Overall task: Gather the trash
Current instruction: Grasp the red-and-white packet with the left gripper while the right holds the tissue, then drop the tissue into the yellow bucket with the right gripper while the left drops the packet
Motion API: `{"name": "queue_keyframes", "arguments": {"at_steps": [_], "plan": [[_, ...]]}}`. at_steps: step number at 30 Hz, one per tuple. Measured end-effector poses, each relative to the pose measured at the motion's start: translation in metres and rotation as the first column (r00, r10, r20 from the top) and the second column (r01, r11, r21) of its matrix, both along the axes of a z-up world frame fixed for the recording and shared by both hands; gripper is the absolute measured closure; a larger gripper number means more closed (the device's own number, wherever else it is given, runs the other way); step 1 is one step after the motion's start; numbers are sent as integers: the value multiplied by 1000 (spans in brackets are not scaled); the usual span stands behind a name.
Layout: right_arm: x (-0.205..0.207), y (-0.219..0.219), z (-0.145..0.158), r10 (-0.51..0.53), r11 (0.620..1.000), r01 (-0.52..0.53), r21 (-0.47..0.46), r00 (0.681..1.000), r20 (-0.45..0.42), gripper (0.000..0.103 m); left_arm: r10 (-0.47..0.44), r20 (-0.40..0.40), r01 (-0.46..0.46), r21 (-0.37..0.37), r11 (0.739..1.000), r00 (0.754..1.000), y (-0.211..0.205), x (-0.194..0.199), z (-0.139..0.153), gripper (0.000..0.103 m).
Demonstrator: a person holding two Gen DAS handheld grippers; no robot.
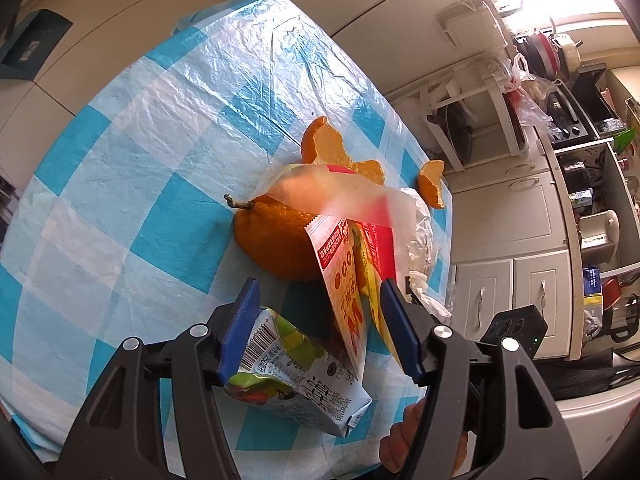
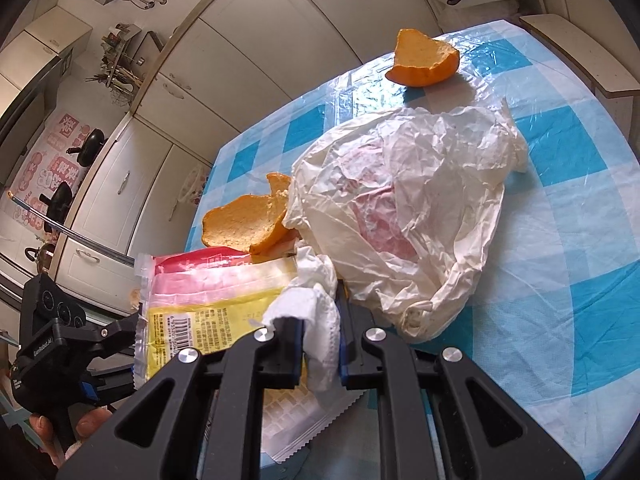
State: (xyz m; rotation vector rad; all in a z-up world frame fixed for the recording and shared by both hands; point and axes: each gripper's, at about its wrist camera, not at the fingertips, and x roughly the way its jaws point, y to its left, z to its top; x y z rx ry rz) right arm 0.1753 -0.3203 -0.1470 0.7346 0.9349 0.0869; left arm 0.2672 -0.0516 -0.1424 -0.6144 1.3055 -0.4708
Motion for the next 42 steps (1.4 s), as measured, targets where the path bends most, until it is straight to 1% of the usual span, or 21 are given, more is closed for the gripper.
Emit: {"name": "queue_keyframes", "arguments": {"at_steps": [4,10,13,15,16,17,18,19,22,25,29,33,37,40,42], "plan": [[0,0,-1,5,1000,-5,0,1000,-2,89,-9,6,9,1,1000,1000,-10,2,-3,44],[-1,-4,-4,2,1000,-2,9,1000,-7,89,-8,54,8,14,1000,999,-28,2,4,45],[-3,-6,-4,2,1000,-2,9,1000,-6,89,-23,52,21,41,999,998,-39,4,1,59],[-4,-8,-3,0,1000,0,10,1000,-6,89,-32,35,29,63,998,999,-46,6,-4,81],[-5,-9,-3,-1,1000,1,10,1000,-6,89,-33,25,32,69,997,999,-48,6,-7,86],[-5,-10,-3,-2,1000,2,10,1000,-6,89,-30,17,29,83,996,999,-49,7,-10,94],[-6,-11,-3,-2,1000,3,11,1000,-4,89,-29,18,27,101,995,999,-51,7,-12,100],[-6,-12,-2,-2,1000,2,11,1000,-2,89,-29,24,26,111,993,999,-50,7,-11,101],[-10,-14,2,1,1000,-2,6,1000,13,89,-37,75,27,134,991,996,-48,3,3,102],[-17,-17,8,12,1000,-12,-3,1000,27,89,-64,135,43,156,987,989,-40,-5,23,102],[-30,-19,14,34,999,-33,-11,999,41,89,-114,193,76,194,978,974,-22,-19,46,102],[-46,-19,22,56,998,-55,-21,996,64,89,-143,248,88,220,971,958,-5,-36,67,102],[-65,-23,32,62,998,-59,-31,994,91,89,-152,305,83,227,970,940,7,-50,84,102],[-76,-28,38,55,998,-51,-38,993,105,89,-156,328,89,211,973,932,11,-59,90,102],[-82,-32,40,45,998,-41,-39,993,109,89,-164,352,103,186,977,921,10,-64,95,102]]}}
